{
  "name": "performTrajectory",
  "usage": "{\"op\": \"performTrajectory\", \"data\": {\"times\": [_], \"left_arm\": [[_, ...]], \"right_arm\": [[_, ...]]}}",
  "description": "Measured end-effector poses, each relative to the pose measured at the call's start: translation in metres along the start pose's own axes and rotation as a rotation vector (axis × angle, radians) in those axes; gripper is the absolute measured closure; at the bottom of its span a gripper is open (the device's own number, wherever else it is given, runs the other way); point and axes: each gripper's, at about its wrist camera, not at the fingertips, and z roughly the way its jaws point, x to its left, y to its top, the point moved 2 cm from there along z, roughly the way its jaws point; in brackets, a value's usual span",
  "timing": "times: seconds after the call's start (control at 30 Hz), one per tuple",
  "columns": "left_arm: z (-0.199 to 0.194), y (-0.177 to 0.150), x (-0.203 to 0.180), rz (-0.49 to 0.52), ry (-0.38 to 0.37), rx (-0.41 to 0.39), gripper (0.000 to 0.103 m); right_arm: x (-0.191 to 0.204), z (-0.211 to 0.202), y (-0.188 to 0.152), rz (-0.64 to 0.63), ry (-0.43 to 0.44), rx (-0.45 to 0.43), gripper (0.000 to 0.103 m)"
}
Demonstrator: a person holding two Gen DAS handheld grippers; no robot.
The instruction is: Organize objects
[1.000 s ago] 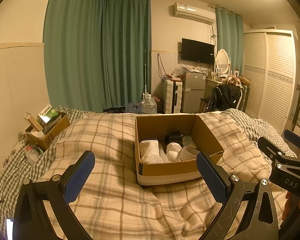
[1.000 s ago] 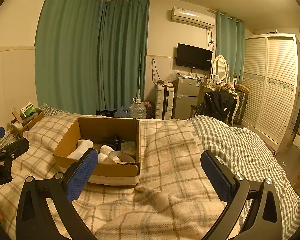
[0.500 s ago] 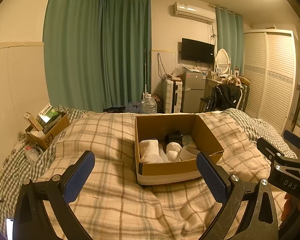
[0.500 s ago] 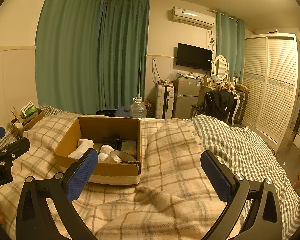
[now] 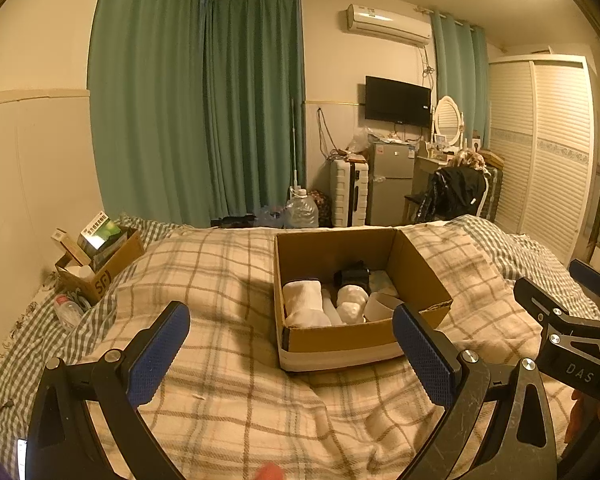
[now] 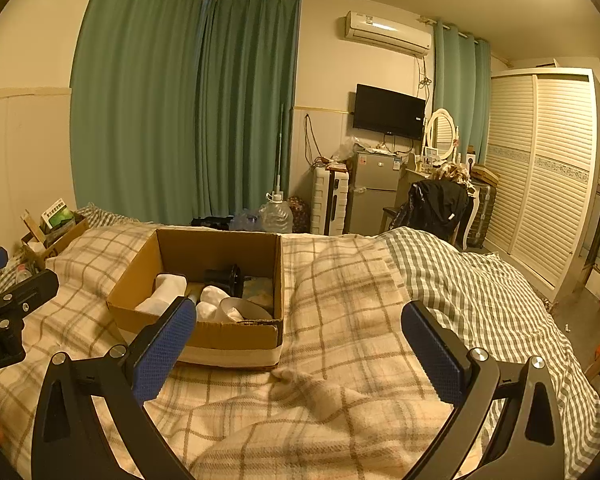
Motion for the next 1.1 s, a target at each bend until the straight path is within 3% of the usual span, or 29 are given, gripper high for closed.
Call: {"op": "performTrajectory", "data": {"times": [1.1], "left_arm": [[0.0025, -0.001, 0.0011, -0.002, 0.008, 0.016, 0.0]], "right_arm": [[0.0005, 0.0023, -0.0021, -0.001, -0.006, 0.008, 0.0]]}}
